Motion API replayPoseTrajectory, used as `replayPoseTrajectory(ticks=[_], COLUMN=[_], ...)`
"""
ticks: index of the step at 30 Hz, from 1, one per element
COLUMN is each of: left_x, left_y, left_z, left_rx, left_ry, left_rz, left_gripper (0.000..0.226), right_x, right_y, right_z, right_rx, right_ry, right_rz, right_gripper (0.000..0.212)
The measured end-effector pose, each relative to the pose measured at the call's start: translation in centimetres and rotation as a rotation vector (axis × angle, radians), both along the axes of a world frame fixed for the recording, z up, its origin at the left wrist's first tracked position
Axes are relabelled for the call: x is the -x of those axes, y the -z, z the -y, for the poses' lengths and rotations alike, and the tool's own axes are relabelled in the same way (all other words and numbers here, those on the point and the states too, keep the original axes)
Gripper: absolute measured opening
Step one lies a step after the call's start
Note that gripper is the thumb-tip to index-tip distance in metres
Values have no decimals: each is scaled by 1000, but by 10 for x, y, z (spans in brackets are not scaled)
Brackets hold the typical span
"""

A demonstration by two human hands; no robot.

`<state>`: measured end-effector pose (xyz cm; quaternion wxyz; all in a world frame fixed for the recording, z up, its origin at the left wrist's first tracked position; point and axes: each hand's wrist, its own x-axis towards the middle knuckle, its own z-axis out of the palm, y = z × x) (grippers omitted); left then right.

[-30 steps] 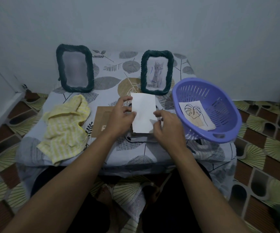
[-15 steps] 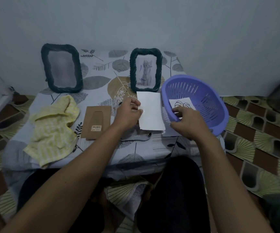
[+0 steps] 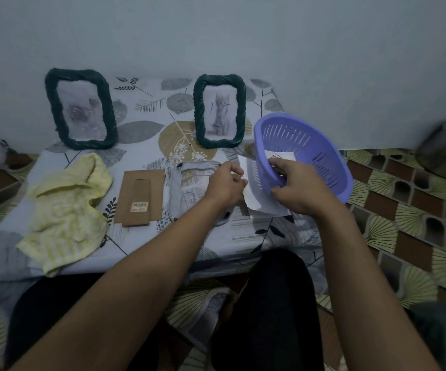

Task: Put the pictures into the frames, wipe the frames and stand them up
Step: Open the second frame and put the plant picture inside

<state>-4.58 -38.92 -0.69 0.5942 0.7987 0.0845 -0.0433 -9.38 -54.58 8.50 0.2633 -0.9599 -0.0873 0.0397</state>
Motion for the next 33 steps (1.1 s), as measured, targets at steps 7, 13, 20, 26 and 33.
replayPoseTrajectory(ticks=[7, 13, 20, 26, 33], left_x=[-3, 6, 7, 2, 2], left_y=[-3, -11, -16, -26, -35], left_z=[13, 11, 3, -3, -1], left_rx=[28, 128, 165, 157, 251], left_ry=[57, 48, -49, -54, 23], left_rz=[-79, -121, -83, -4, -47], left_gripper=[20, 34, 39, 8, 24], right_x=[0, 1, 2, -7, -40], right_y=[7, 11, 10, 10, 15], right_z=[-5, -11, -11, -11, -5], right_rx=[-27, 63, 71, -60, -82], right_ry=[-26, -68, -52, -5, 210], right_rz=[-31, -66, -79, -122, -86], right_gripper=[55, 58, 49, 43, 35])
